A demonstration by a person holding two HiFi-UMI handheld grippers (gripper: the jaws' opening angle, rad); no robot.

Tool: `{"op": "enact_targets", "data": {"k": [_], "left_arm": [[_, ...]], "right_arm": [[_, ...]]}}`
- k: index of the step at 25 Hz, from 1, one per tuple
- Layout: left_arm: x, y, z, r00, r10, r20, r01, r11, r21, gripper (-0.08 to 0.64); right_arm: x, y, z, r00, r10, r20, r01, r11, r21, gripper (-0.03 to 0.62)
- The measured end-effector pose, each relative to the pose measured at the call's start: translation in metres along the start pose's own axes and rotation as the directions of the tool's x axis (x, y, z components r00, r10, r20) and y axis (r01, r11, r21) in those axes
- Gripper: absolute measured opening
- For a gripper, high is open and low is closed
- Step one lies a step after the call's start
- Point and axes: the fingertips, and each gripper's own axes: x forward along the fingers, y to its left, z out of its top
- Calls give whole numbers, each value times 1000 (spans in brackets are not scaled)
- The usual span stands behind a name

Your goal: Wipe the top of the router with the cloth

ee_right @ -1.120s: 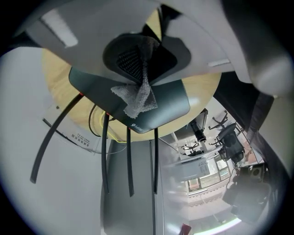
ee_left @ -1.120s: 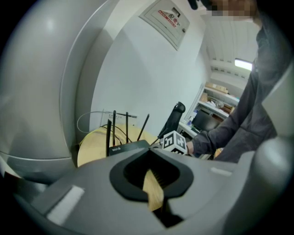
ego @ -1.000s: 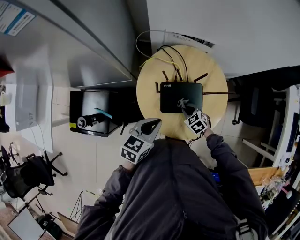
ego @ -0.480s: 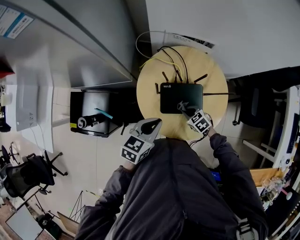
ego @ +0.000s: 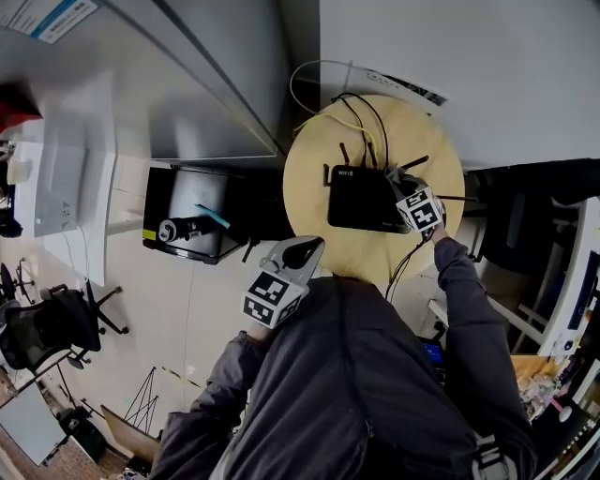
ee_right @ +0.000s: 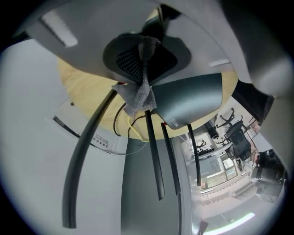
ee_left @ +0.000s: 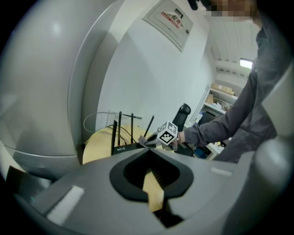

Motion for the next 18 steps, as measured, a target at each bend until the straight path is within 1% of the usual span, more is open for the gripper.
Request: {"op": "enact_targets", "data": {"k": [6,12,18], "left_arm": [[2,-1,0,1000,-2,0,2,1000,-1,0],[7,-3,3,1000,-23,-6,23,1000,10,0],[12,-3,5,999,-49,-17,49,999,24,0]], "right_arm": [[1,7,-4,1000,-4,-22,4,1000,-2,29],[-11,32,-15,1000,-8,-26,7,998,-57,29],[-23,60,-31,999,13,-34,-16,997,-79,29]]}}
